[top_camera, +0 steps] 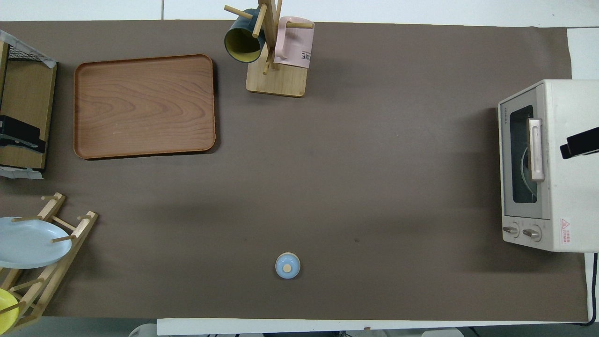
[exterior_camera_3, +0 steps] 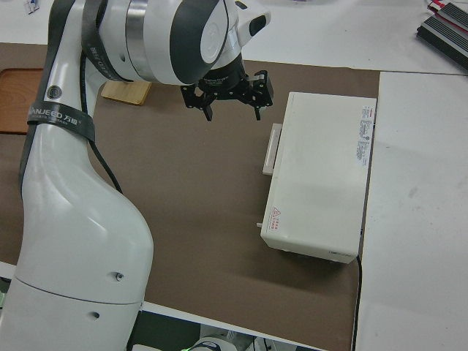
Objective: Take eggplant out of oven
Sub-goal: 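Reach the right gripper toward the open toaster oven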
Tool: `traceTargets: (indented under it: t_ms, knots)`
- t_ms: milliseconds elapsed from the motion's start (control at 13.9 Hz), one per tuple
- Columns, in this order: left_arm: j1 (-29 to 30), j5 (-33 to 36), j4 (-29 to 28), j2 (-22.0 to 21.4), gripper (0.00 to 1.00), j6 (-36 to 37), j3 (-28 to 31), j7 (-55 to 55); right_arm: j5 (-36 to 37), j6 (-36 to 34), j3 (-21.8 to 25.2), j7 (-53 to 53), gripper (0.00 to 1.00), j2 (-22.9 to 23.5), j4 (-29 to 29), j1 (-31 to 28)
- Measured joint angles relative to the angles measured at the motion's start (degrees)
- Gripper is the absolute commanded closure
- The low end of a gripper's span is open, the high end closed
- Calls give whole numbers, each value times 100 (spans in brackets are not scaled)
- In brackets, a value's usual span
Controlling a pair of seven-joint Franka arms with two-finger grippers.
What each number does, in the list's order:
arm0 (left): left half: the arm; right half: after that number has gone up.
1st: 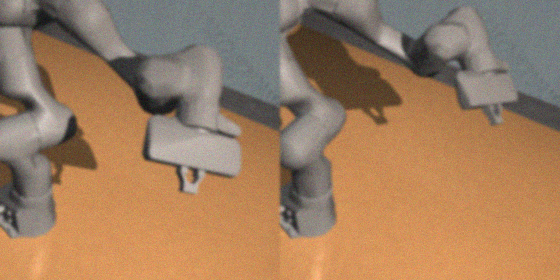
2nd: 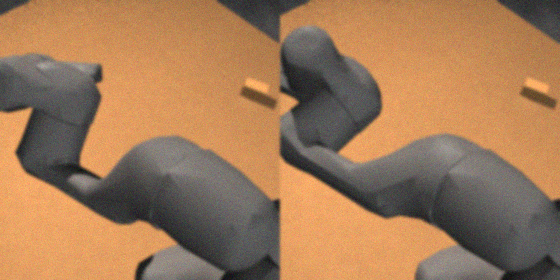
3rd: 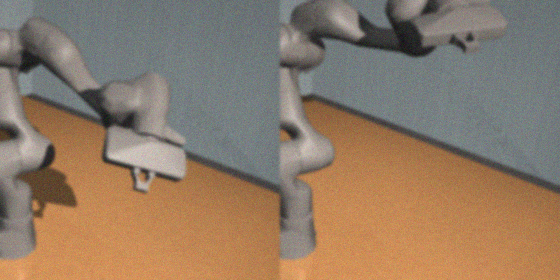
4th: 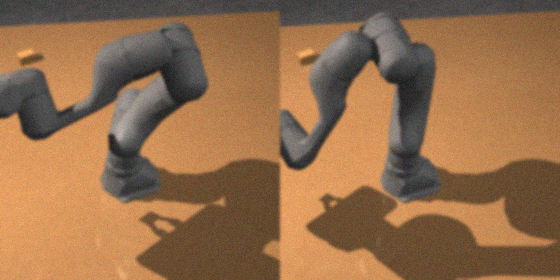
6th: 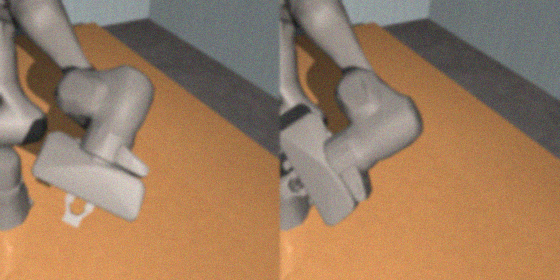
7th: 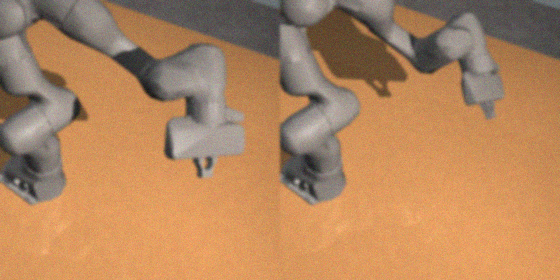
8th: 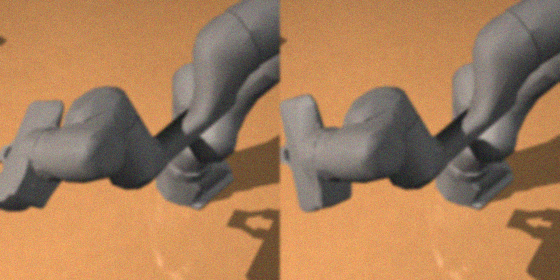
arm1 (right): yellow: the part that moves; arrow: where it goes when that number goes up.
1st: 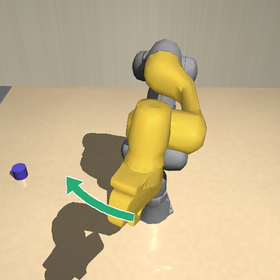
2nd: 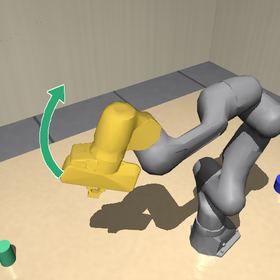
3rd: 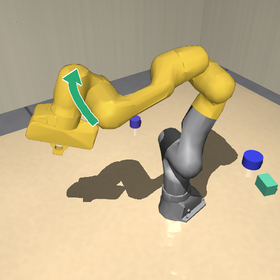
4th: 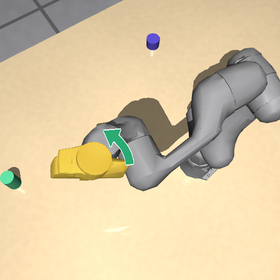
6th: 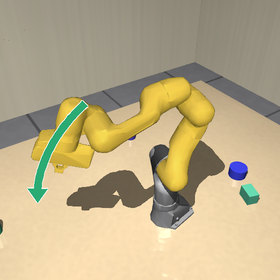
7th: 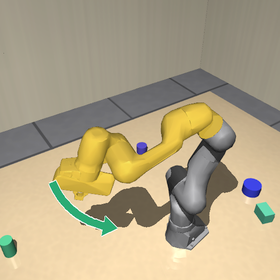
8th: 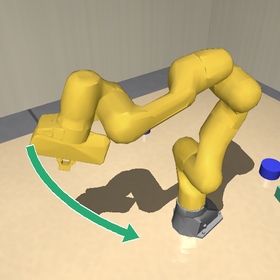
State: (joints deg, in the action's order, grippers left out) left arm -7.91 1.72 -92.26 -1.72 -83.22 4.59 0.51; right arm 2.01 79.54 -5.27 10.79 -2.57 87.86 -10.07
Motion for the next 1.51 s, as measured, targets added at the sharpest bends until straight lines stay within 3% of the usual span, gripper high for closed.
traceTargets:
  t_ms: [432, 576, 648, 720, 864, 1224, 1512]
  knots:
    - [0, 0, 0, 0, 0, 0, 0, 0, 0, 0, -4, 0, 0, 1, -7, 1]
    - [0, 0, 0, 0, 0, 0, 0, 0, 0, -1, -10, 49, 71, 2, -6, 4]
    - [0, 0, 0, 0, 0, 0, 0, 0, 0, -1, -14, 142, 94, 5, -4, 17]
    - [0, 0, 0, 0, 0, 0, 0, 0, 0, 1, -16, 219, 100, 6, 13, 43]
    - [0, 0, 0, 0, 0, 0, 0, 0, 7, 317, -18, 285, 100, -13, 250, 118]
    - [0, 0, 0, 0, 0, 0, 0, 0, 561, 1669, -3, 290, 100, 97, 1553, 127]
    - [0, 0, 0, 0, 0, 0, 0, 0, 812, 2155, 9, 347, 100, 306, 1978, -65]
